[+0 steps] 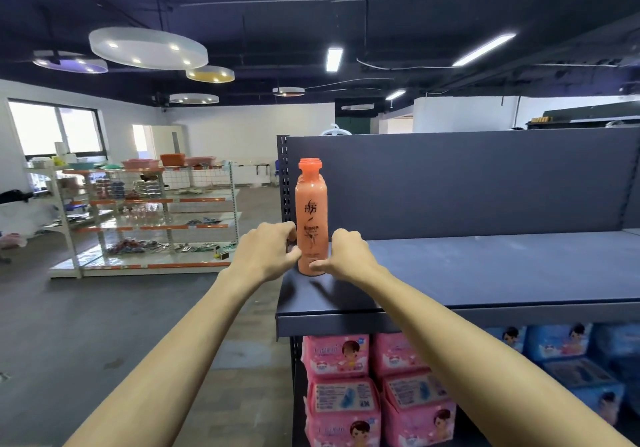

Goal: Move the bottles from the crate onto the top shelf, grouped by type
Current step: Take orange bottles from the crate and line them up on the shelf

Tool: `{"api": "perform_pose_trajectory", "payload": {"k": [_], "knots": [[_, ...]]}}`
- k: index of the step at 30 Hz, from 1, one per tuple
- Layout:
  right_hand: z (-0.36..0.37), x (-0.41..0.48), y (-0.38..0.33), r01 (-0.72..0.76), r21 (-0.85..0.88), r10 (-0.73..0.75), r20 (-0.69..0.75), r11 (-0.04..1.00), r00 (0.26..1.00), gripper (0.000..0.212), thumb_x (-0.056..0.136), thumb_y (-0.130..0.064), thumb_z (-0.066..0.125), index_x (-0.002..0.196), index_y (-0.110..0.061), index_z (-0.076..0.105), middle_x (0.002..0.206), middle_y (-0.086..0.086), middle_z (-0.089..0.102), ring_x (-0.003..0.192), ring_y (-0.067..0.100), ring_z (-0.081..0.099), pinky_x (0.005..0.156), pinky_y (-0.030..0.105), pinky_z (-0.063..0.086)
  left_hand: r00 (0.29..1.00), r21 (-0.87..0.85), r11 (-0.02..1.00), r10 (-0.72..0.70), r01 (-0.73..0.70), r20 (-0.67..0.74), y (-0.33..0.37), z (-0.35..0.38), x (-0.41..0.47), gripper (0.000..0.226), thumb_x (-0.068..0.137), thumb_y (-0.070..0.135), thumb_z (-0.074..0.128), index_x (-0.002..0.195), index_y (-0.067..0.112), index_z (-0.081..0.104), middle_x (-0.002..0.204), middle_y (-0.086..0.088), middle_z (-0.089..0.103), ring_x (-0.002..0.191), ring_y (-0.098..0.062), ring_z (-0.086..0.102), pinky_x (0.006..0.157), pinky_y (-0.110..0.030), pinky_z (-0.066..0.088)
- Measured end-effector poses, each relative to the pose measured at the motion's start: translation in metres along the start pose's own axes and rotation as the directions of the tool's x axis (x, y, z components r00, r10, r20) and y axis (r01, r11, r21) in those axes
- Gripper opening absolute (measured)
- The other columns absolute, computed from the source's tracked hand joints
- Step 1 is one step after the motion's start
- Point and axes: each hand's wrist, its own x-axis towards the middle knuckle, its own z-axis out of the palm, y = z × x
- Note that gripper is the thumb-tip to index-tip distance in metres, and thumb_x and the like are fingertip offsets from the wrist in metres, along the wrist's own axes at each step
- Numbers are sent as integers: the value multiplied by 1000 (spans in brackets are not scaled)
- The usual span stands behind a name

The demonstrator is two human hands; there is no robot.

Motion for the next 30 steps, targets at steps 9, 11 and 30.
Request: {"api": "perform_pose_trajectory", "payload": {"k": [9,11,30], "knots": [[-40,-17,34,3,-78,-8,-70,997,998,55,76,-46,82,75,-15,37,77,2,44,59,15,37,48,29,27,996,1,997,78,-78,-48,30,6,5,14,83,35,55,91,24,58,87,5,69,84,-26,64,72,-36,52],[-50,-21,41,-8,-93,2,-73,996,997,51,76,-46,82,84,-10,47,79,2,46,62,17,40,48,30,30,992,0,994,107,-108,-61,41,11,9,15,82,35,55,90,24,57,87,3,69,82,-27,63,69,-34,50],[-145,-63,143,-18,-528,-84,-168,849,982,29,92,-24,63,92,-11,38,87,5,48,78,30,50,62,35,35,956,-169,943,294,-288,13,199,51,17,25,85,38,55,106,24,56,89,8,67,80,-21,59,66,-30,42]]}}
